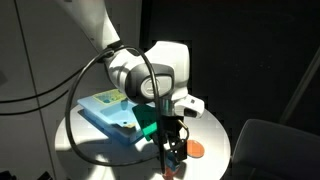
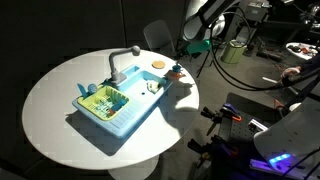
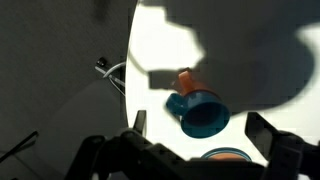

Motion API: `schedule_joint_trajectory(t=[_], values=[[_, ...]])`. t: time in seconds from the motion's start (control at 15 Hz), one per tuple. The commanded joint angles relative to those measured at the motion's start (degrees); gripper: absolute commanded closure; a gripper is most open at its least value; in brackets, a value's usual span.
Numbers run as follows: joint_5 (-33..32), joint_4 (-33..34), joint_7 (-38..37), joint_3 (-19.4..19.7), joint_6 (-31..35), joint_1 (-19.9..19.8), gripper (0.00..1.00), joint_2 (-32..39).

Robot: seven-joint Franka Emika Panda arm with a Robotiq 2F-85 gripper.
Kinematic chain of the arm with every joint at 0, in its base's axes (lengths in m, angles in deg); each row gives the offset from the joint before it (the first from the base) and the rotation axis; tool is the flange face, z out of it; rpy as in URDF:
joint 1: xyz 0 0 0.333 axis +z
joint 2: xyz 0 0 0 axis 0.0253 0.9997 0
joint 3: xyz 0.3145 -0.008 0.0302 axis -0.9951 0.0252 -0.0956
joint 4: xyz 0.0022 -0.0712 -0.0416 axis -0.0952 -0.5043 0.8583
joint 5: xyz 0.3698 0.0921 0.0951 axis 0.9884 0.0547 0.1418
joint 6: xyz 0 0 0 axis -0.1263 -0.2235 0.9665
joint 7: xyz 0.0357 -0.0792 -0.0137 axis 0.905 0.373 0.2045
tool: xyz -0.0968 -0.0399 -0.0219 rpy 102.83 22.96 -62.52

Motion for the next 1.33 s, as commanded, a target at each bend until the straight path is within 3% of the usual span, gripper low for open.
schedule_joint_trajectory(t=[0.0,0.73,1.27], values=[[-0.92,1.43,4.11,-0.68,-2.49,-2.01,0.0,-0.64],[0.97,4.2,18.78,-5.09,-1.58,-6.92,0.0,2.7],[0.34,6.66,22.55,-6.44,-1.95,-8.27,0.0,6.02]])
